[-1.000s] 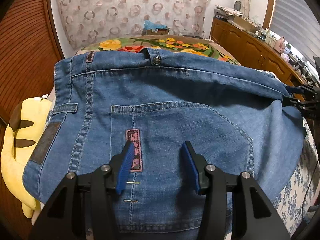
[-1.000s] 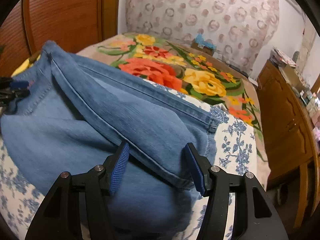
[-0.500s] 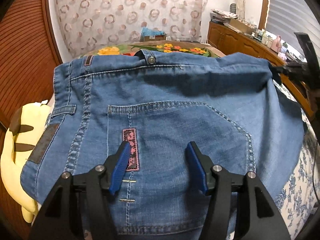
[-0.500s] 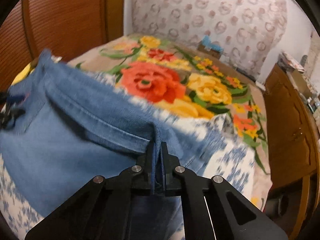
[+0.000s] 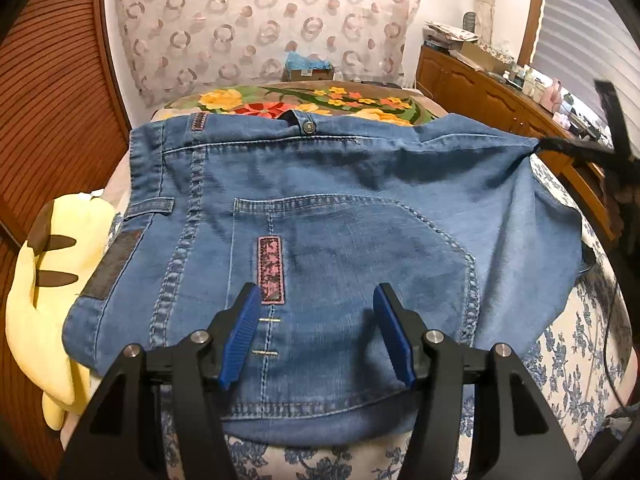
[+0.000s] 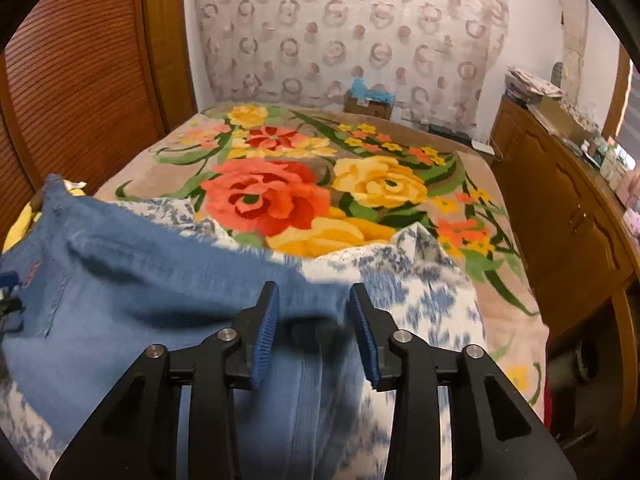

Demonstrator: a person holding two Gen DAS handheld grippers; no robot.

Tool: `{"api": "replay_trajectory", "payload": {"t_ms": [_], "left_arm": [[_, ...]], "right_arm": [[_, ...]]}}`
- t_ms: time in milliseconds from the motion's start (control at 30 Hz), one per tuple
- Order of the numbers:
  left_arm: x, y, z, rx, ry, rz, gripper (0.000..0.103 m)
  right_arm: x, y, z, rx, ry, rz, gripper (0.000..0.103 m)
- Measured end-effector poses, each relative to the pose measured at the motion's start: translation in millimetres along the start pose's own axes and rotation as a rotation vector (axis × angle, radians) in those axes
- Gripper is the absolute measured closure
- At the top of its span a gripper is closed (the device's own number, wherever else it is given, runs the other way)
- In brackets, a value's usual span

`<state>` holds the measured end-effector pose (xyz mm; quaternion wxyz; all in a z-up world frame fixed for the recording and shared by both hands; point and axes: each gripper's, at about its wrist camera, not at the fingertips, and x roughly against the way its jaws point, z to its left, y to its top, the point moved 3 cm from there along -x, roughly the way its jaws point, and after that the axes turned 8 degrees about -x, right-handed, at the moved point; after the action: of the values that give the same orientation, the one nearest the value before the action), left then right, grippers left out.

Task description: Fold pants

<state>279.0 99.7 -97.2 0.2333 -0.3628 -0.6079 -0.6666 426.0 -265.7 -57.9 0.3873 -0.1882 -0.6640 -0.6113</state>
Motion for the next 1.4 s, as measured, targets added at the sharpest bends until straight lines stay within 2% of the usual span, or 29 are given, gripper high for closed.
{"api": "replay_trajectory", "payload": {"t_ms": [267, 433, 567, 633, 700, 733, 967, 1067, 1267, 1333, 1400], "left_arm": [[7, -7, -6, 0.004, -0.011, -0.016, 0.045], [10, -12, -13, 0.009, -0.017, -0.013, 0.045], [13, -17, -15, 0.017, -0.018, -0.013, 0.045], [13, -20, -12, 0.025, -0.018, -0.011, 0.045], [12, -23, -11, 0.031, -0.019, -0.008, 0.045], [13, -25, -9, 0.034, -0.019, -0.007, 0.045], [24, -27, -2, 0.05, -0.012, -0.036, 0.045], [29, -27, 4, 0.058, 0.003, -0.046, 0.045], [32, -29, 16, 0.075, 0.023, -0.047, 0.045], [32, -31, 19, 0.077, 0.031, -0.044, 0.045], [32, -32, 22, 0.08, 0.04, -0.04, 0.045]], "right_arm": [[34, -65, 4, -0.04, 0.051, 0.098, 0.06], [35, -90, 3, -0.068, 0.029, 0.133, 0.06], [33, -99, 2, -0.095, 0.062, 0.154, 0.06], [32, -104, 6, -0.089, 0.097, 0.177, 0.069], [35, -107, 10, -0.078, 0.1, 0.173, 0.085], [39, -108, 11, -0.077, 0.112, 0.169, 0.089], [84, -112, 0, -0.169, 0.181, 0.084, 0.096], [95, -123, 5, -0.168, 0.183, 0.088, 0.096], [87, -143, 13, -0.17, 0.131, 0.128, 0.095], [87, -144, 13, -0.168, 0.111, 0.113, 0.087], [87, -145, 12, -0.173, 0.079, 0.098, 0.072]]}}
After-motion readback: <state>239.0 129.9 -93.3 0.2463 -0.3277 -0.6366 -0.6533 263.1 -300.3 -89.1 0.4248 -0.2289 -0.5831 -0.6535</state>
